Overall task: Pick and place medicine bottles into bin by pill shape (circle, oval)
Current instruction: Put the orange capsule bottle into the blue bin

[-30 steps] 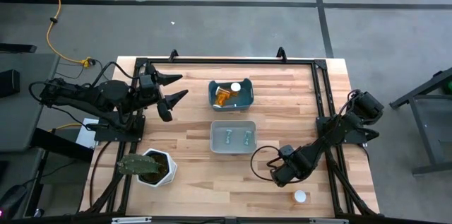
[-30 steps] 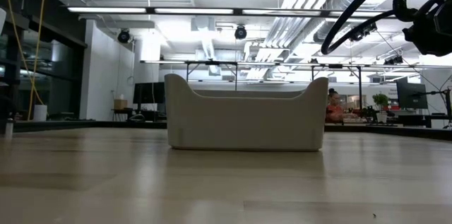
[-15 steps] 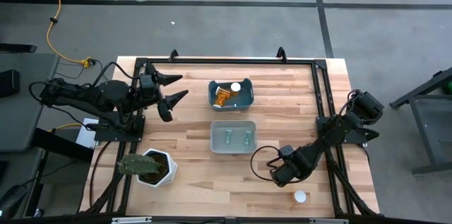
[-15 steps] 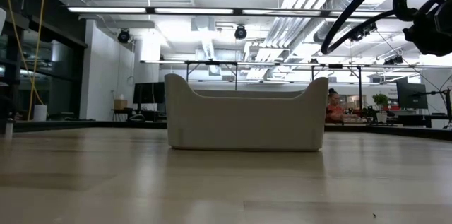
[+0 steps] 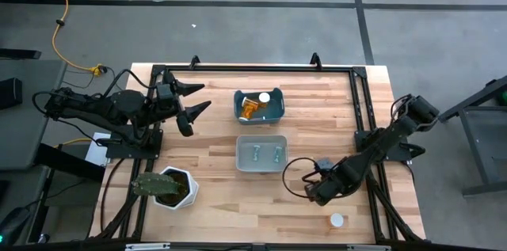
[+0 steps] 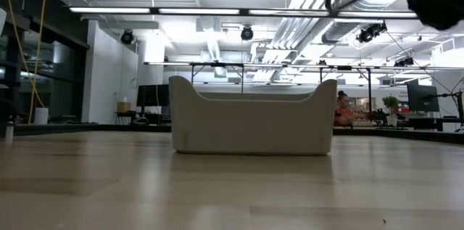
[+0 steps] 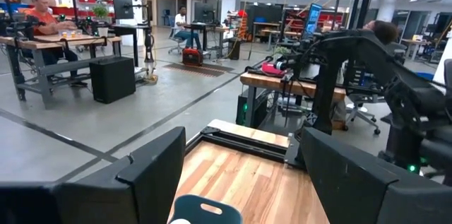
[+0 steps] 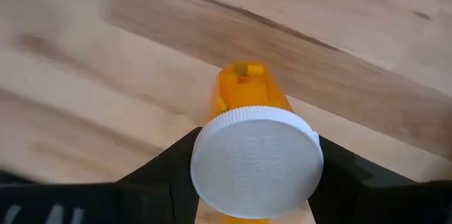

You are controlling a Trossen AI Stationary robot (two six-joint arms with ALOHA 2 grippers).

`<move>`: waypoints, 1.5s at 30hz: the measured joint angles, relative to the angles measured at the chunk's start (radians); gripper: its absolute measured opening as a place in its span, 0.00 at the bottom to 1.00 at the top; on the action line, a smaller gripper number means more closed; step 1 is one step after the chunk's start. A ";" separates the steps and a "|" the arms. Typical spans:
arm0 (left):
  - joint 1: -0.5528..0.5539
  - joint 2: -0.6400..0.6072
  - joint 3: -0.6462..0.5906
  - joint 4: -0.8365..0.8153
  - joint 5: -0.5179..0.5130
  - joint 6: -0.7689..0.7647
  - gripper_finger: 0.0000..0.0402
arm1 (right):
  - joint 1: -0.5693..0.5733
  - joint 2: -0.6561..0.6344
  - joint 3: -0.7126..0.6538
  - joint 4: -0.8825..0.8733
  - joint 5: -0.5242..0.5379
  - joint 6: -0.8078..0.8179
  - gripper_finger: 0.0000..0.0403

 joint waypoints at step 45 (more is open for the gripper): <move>-0.001 -0.008 0.000 -0.007 0.176 -0.245 0.68 | -0.842 -0.044 0.349 0.200 0.181 -1.379 0.46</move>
